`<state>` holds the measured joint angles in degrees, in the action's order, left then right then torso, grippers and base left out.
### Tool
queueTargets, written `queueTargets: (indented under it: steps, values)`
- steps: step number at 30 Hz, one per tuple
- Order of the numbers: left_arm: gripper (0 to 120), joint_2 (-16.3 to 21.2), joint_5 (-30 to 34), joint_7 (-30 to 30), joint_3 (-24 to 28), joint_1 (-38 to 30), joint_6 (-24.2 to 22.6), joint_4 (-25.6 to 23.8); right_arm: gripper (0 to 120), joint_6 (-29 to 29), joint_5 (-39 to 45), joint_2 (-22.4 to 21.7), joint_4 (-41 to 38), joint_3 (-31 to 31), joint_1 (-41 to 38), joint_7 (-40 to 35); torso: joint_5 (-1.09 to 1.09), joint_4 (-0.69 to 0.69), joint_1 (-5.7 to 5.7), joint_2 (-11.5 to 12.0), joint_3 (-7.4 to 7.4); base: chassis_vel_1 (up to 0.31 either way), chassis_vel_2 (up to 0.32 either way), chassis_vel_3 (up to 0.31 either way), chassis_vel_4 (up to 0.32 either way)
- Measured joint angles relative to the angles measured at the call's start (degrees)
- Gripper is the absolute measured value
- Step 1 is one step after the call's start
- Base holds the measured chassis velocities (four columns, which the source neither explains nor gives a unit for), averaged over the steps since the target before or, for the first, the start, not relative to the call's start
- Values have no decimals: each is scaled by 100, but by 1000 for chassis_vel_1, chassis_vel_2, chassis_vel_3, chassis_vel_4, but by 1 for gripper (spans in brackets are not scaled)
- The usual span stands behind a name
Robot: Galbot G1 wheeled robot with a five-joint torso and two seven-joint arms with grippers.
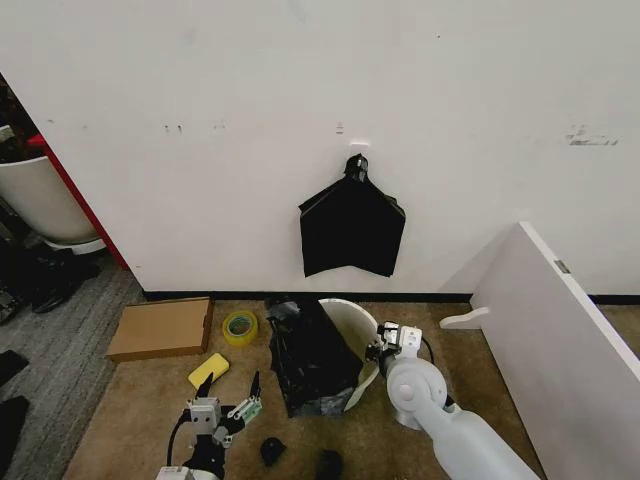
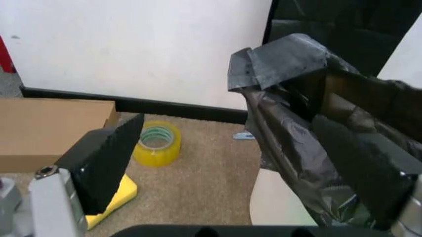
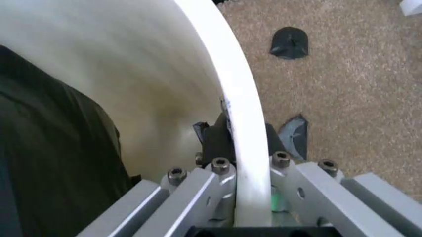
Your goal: Place the garbage bag over the trash bin.
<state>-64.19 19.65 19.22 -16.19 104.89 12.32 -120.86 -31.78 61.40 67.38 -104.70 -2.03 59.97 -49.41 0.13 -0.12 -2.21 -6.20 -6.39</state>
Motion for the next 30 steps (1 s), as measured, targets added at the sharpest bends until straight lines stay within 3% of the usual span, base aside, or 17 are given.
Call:
queueTargets:
  steps: [4,9,15,30]
  values:
    - [100,19,4,0,-6,-1,0,4,0,-14,5,4,-11,-6,2,-36,2,1,0,0,0,0,0,0,0]
    - [100,24,-2,1,9,-2,-7,-7,12,-30,23,-52,-104,2,30,-35,5,2,0,1,-2,0,0,0,0]
    - [100,24,-83,11,93,-14,-67,-76,41,-33,-84,-244,-378,92,79,73,3,2,0,1,-1,0,0,0,0]
    - [100,155,-135,16,175,-27,-194,-265,90,24,-17,-336,-568,364,269,305,2,2,0,1,-1,0,0,0,0]
